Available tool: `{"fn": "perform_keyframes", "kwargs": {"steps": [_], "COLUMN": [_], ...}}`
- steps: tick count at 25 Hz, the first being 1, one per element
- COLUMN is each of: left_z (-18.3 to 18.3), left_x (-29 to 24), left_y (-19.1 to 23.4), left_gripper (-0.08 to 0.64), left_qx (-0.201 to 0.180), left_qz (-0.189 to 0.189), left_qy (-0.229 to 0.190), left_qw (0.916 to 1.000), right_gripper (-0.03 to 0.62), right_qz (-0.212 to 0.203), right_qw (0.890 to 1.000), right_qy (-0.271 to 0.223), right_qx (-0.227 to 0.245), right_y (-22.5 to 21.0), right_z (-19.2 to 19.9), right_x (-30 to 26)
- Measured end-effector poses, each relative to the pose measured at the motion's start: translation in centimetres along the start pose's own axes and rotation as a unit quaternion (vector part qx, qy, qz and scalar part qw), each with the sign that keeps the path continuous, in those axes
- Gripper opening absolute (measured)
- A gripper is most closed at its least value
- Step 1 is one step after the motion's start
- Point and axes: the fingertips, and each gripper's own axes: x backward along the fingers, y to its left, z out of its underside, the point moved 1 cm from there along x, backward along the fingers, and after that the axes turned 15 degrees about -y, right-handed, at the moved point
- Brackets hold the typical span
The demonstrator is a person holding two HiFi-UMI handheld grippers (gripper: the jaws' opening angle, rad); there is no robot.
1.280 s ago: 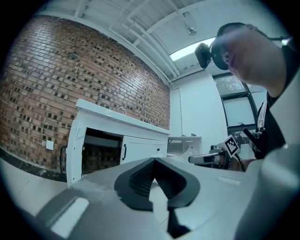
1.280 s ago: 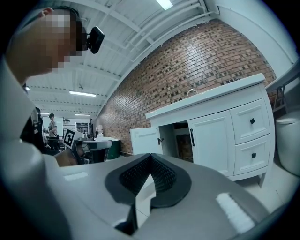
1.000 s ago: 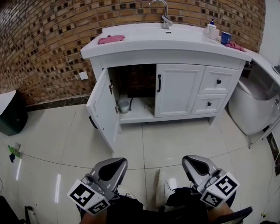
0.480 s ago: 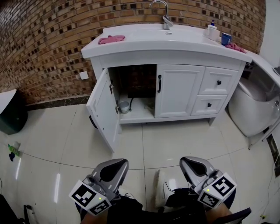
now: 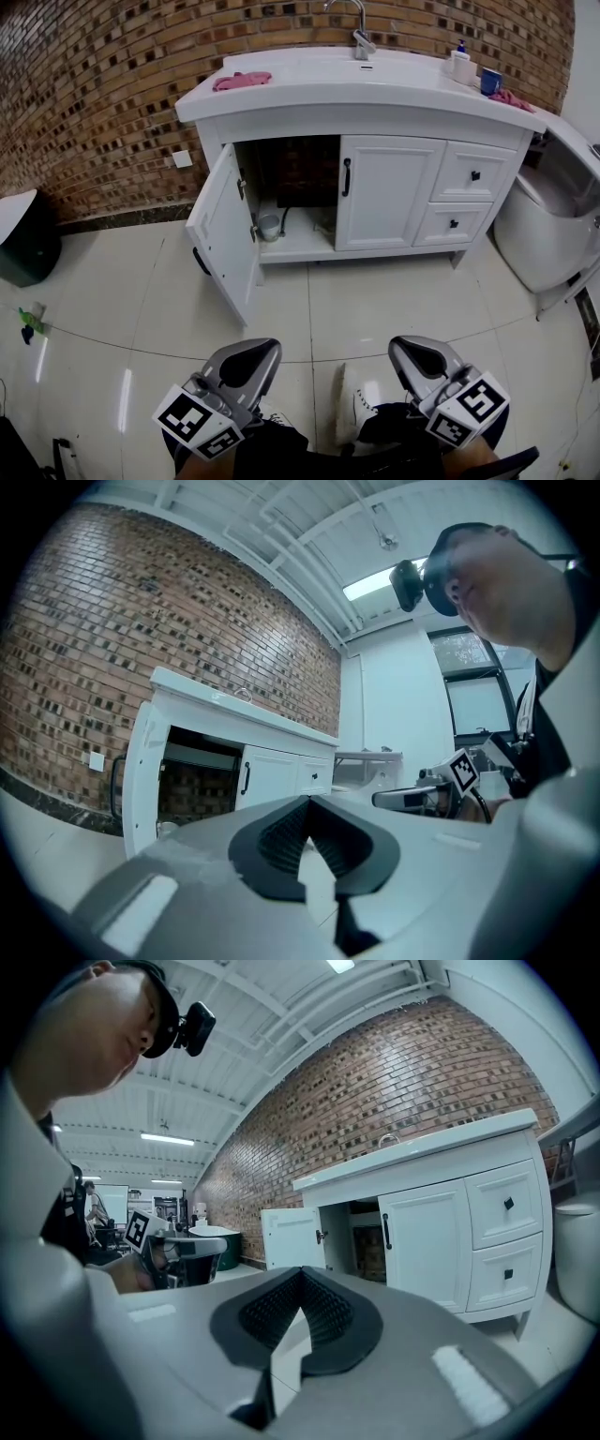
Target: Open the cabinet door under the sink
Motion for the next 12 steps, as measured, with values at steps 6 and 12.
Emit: {"fn": "perform_keyframes", "kwargs": {"steps": [6, 12], "left_z": [0.36, 0.26], "left_x": [0.04, 0.35], "left_y": [-0.05, 0.13], "left_gripper": [0.003, 0.003], "left_qx": [0.002, -0.001], "left_qz": [0.0, -0.002], "left_qy": [0.003, 0.001], "left_qw": [1.0, 1.0], "right_gripper": [0.007, 0.008], "right_qz": [-0.004, -0.009], "right_qw": [1.0, 1.0], "right_qy": [0.001, 0.001], "right_qx": [0.0, 0.01], "right_y": [0.44, 0.75], "right_z": [0.26, 0.21], "right_x": [-0.17, -0.33]}}
